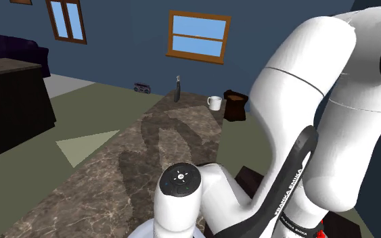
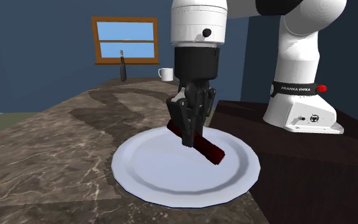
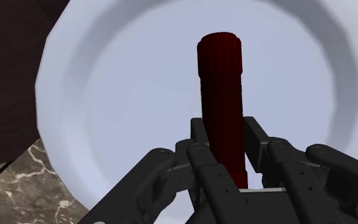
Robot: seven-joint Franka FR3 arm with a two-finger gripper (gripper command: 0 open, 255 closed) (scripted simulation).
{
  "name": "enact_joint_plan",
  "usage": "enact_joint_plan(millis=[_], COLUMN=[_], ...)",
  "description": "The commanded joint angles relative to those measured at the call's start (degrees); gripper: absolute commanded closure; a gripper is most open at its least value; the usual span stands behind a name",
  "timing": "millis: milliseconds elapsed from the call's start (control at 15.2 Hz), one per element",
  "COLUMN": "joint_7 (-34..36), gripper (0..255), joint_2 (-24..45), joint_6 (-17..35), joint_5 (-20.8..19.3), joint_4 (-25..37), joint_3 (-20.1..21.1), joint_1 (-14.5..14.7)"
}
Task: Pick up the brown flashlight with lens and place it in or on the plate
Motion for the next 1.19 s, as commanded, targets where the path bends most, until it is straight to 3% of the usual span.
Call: enact_joint_plan(millis=[0,396,528,726,1122], joint_7=[-4.03,-13.99,-14.68,-10.06,0.64], gripper=[255,255,255,255,255], joint_2=[-2.85,-11.18,-8.81,-4.77,3.38], joint_6=[-1.24,-6.45,-6.21,-3.55,0.44], joint_5=[5.61,19.37,15.75,9.37,-5.47], joint_4=[-0.28,0.17,1.39,1.12,1.46], joint_3=[2.22,3.0,1.49,1.72,-3.04], joint_1=[-1.36,-0.15,-2.45,-3.52,-1.21])
